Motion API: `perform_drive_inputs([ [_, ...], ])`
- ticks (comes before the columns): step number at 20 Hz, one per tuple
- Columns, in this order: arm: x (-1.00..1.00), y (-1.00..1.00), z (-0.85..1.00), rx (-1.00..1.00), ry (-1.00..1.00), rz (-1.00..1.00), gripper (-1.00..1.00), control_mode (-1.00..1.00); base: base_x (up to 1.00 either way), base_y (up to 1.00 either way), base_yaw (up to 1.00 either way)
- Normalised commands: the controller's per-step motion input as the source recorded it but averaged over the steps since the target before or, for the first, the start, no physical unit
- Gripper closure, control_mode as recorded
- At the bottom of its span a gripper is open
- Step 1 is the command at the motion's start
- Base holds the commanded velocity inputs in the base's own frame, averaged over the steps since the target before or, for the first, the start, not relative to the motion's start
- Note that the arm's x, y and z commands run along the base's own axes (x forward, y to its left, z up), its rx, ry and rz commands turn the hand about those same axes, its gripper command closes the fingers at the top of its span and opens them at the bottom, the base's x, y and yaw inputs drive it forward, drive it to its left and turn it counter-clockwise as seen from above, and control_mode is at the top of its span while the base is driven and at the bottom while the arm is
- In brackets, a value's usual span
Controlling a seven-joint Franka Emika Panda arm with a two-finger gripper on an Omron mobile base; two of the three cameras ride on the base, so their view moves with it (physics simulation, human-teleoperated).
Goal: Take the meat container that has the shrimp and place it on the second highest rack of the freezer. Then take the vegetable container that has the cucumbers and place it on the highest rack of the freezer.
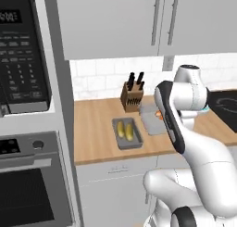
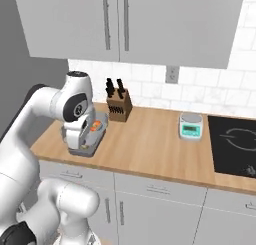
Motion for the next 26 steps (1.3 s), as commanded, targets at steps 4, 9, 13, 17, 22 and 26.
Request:
perform_drive_inputs([
  [4,0.0,0.0,0.0,0.0,0.0,0.0,1.0,1.0,-0.37,-0.72,0.48],
  [9,0.0,0.0,0.0,0.0,0.0,0.0,1.0,1.0,-0.15,-0.35,0.85],
  [13,0.0,0.0,0.0,0.0,0.0,0.0,1.0,1.0,-0.15,0.0,1.0],
  [17,0.0,0.0,0.0,0.0,0.0,0.0,1.0,1.0,-0.18,0.0,1.0],
  [22,0.0,0.0,0.0,0.0,0.0,0.0,1.0,1.0,-0.11,0.0,1.0],
  [26,0.0,0.0,0.0,0.0,0.0,0.0,1.0,1.0,-0.02,0.0,0.99],
])
